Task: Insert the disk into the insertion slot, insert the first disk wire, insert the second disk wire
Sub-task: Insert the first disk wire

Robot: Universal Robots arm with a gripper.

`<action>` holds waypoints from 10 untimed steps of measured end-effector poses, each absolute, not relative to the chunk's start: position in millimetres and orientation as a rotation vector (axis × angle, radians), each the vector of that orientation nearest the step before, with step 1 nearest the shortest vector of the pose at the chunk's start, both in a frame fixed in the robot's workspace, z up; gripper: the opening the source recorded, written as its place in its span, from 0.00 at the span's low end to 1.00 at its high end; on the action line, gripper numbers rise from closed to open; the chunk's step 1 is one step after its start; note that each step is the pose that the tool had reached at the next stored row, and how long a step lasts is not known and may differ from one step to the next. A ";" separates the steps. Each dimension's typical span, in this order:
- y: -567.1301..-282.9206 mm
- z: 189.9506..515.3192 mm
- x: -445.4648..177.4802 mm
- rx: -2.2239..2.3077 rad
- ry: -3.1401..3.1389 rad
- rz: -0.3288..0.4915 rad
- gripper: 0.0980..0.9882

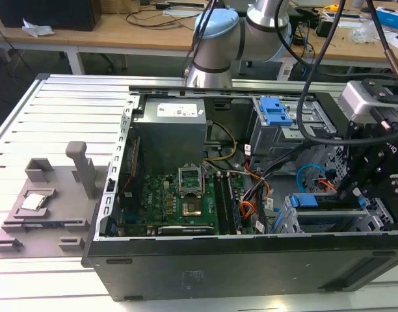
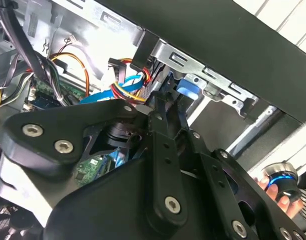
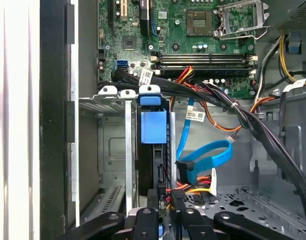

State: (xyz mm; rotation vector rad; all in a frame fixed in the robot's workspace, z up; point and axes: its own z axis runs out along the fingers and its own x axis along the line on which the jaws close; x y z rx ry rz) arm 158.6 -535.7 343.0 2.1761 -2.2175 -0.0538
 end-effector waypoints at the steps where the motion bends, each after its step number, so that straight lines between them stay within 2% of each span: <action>1: -535.6 346.3 158.6 2.176 -2.217 -0.054 0.16; 8: -535.1 371.8 158.6 2.176 -2.217 -0.054 0.15; 10: -534.8 380.8 158.6 2.176 -2.217 -0.054 0.01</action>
